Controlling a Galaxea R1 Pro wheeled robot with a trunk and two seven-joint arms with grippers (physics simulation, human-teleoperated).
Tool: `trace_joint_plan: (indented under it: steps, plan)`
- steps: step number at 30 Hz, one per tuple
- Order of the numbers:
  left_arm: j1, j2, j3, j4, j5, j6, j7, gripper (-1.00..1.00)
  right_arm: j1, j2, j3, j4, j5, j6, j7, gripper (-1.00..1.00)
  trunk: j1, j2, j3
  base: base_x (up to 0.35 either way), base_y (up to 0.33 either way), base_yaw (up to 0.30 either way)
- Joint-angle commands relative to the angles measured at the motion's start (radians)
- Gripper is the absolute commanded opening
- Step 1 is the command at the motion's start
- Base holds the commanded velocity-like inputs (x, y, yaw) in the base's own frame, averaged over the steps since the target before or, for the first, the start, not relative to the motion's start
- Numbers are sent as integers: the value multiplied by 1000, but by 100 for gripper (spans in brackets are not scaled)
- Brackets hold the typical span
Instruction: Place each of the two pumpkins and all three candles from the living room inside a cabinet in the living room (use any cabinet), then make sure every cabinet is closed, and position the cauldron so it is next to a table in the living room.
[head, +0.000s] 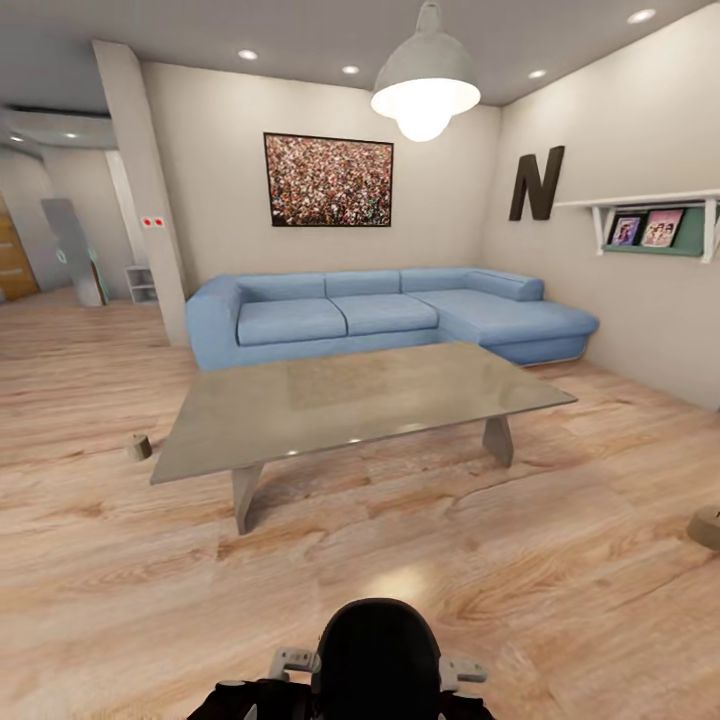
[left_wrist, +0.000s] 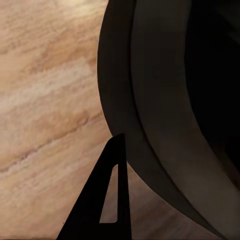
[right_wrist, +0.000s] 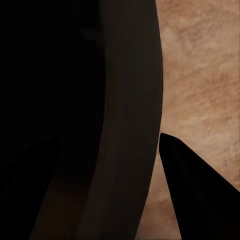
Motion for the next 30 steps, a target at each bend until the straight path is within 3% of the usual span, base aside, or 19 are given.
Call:
trace_joint_plan:
  steps: [1,10,22,30]
  plan:
    - [0,1,-5,-1,-8,4,1,-100,0,0,-1,-36,-9,5,-4,-100,0,-1,-1,0,0,286]
    - [0,0,-5,-1,-8,4,1,-100,0,0,-1,-36,-9,4,-4,-100,0,-1,-1,0,0,253]
    - [0,0,-5,0,-8,4,1,-100,0,1,-1,-37,-9,-1,-4,-100,0,-1,-1,4,0,17]
    - [0,-1,-5,1,-8,4,1,-100,0,1,-1,-37,-9,-1,-4,-100,0,-1,-1,227,89,0]
